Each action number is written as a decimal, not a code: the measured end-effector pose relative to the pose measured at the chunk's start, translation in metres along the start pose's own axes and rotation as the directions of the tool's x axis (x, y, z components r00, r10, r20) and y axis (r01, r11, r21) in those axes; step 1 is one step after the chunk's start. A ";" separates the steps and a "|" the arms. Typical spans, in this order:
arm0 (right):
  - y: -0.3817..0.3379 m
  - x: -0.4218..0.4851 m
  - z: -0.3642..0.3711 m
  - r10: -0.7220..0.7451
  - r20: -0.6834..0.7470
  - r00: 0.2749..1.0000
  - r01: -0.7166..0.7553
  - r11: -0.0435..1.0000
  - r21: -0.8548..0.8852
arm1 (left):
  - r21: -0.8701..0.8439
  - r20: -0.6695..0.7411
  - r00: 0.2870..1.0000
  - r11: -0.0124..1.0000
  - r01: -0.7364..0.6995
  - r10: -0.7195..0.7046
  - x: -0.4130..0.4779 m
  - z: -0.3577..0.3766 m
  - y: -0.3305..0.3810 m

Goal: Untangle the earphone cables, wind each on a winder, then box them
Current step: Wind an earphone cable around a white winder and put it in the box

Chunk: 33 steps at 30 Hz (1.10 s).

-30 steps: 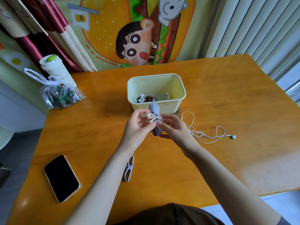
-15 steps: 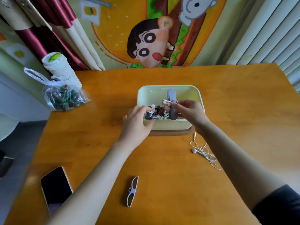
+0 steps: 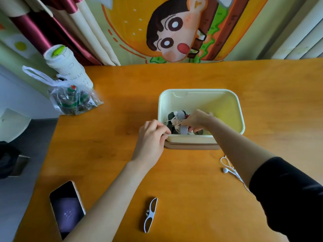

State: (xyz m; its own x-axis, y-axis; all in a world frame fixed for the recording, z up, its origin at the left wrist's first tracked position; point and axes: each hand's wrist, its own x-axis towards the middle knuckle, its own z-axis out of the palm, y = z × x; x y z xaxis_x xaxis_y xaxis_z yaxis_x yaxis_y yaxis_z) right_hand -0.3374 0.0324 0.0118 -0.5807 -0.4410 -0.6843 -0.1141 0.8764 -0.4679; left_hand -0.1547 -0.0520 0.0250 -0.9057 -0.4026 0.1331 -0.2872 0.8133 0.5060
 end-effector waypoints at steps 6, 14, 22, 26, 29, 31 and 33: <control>-0.006 0.004 0.010 -0.025 -0.006 1.000 0.023 0.989 -0.149 | -0.013 0.011 1.000 1.000 0.011 -0.011 0.002 0.001 -0.001; -0.002 0.003 0.010 -0.154 -0.061 0.986 0.130 0.950 -0.283 | 0.047 -0.013 0.998 0.997 -0.055 0.056 0.002 0.001 0.000; 0.011 -0.053 0.012 -0.426 -0.505 0.751 0.372 0.904 -0.210 | 0.181 -0.049 0.989 0.975 -0.127 0.137 -0.002 -0.004 0.006; 0.061 -0.103 0.036 -0.576 -0.625 0.527 0.552 0.791 -0.264 | 0.163 -0.078 0.977 0.969 -0.184 0.198 -0.028 0.004 0.013; 0.121 -0.113 0.062 -0.514 -0.521 0.682 0.434 0.857 -0.277 | 0.172 0.117 0.982 0.971 -0.168 0.149 -0.056 0.019 0.015; 0.157 -0.108 0.069 -0.414 -0.449 0.792 0.305 0.905 -0.296 | 0.210 0.308 0.951 0.972 -0.102 0.034 -0.070 0.033 0.012; 0.184 -0.101 0.069 -0.264 -0.427 0.865 0.114 0.932 -0.344 | 0.286 0.426 0.904 0.954 -0.094 -0.039 -0.082 0.046 0.006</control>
State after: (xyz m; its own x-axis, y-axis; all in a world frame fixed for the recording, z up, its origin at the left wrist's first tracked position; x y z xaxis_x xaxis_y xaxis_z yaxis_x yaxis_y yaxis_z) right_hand -0.2443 0.2248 -0.0436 -0.8166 -0.5296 -0.2294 -0.4500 0.8331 -0.3217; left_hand -0.0960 0.0052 -0.0226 -0.9403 -0.2166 -0.2624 -0.2782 0.9335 0.2262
